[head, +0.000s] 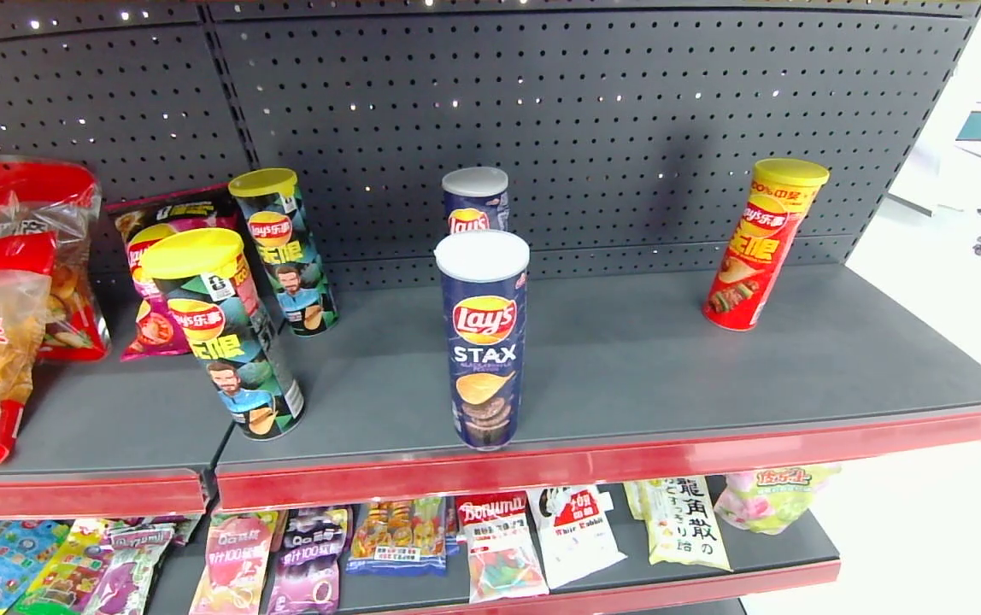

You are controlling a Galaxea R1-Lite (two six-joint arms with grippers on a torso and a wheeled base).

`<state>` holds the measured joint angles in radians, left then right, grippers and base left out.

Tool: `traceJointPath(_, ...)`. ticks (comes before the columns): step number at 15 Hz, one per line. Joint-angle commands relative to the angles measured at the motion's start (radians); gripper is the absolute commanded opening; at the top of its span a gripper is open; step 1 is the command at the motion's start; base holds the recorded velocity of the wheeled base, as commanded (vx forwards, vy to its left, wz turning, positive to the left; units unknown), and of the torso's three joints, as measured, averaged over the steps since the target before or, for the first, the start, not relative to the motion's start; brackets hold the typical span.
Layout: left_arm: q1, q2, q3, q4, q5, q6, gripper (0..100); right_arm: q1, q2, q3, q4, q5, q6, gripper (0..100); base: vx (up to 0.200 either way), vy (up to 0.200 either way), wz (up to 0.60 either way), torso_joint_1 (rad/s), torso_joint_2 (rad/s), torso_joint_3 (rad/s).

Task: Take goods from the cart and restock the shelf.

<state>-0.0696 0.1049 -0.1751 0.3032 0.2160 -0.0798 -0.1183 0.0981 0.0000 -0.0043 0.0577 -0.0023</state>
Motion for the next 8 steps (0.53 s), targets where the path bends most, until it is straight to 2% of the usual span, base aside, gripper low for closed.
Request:
traceJointPath(1, 0.073, 0.03, -0.015, 0.033, 0.04, 0.0, 100, 0.0, 0.002, 0.0, 0.0, 0.001, -0.001, 100, 0.0, 0.0, 0.0, 0.0, 0.0, 0.0)
traceJointPath(2, 0.126, 0.041, -0.026, 0.04, 0.039, 0.0, 100, 0.0, 0.002, 0.0, 0.0, 0.001, -0.001, 100, 0.0, 0.0, 0.0, 0.0, 0.0, 0.0)
traceJointPath(3, 0.145, 0.027, -0.021, 0.04, 0.034, 0.0, 100, 0.0, 0.002, 0.0, 0.0, 0.001, -0.001, 100, 0.0, 0.0, 0.0, 0.0, 0.0, 0.0)
traceJointPath(4, 0.12, -0.034, -0.007, 0.034, -0.036, 0.002, 100, 0.0, 0.002, 0.0, 0.0, 0.001, -0.001, 100, 0.0, 0.0, 0.0, 0.0, 0.0, 0.0)
traceJointPath(5, 0.065, -0.097, 0.0, 0.016, -0.167, 0.008, 100, 0.0, 0.002, 0.0, 0.0, 0.001, 0.001, 100, 0.0, 0.0, 0.0, 0.0, 0.0, 0.0)
traceJointPath(6, 0.071, -0.105, 0.011, -0.019, -0.241, 0.015, 100, 0.0, 0.002, 0.0, 0.0, 0.001, 0.001, 100, 0.0, 0.0, 0.0, 0.0, 0.0, 0.0)
traceJointPath(8, 0.071, -0.105, 0.034, -0.084, -0.291, 0.037, 100, 0.0, 0.002, 0.0, 0.0, 0.001, 0.001, 100, 0.0, 0.0, 0.0, 0.0, 0.0, 0.0)
